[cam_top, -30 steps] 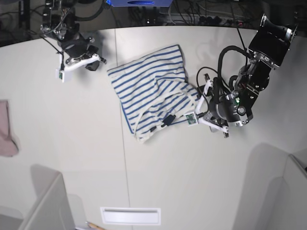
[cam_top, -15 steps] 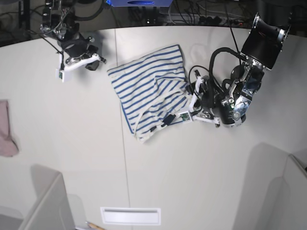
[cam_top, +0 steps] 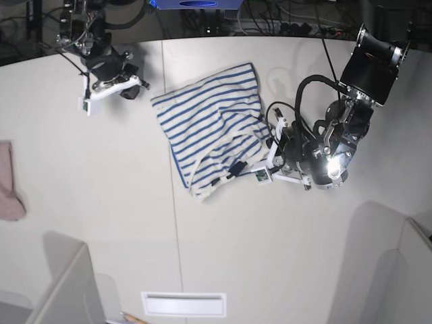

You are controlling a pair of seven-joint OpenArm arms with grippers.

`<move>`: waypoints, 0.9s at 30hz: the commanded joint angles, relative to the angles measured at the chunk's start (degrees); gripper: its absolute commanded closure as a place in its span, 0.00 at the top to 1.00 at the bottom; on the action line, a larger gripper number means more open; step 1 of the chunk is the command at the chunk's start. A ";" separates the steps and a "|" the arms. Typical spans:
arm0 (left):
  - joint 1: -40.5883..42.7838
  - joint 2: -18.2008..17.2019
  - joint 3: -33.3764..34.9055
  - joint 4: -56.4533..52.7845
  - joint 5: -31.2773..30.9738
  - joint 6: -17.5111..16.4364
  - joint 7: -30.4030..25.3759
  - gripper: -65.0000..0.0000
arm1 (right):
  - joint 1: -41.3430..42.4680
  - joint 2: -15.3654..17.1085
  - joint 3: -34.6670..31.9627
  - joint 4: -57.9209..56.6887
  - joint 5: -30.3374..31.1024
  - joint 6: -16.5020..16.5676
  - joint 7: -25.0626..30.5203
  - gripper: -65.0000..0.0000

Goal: Fold the T-shirt properly

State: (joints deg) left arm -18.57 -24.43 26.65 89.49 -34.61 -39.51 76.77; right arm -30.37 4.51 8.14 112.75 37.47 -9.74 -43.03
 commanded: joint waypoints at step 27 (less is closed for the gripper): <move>-12.69 4.60 0.29 -8.31 -0.25 -0.49 -0.16 0.00 | 2.81 0.10 0.08 0.70 0.46 0.55 -2.64 0.00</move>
State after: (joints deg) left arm -29.47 -19.57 27.38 80.44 -34.59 -39.51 76.99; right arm -27.70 4.40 8.14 112.68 37.43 -9.69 -46.33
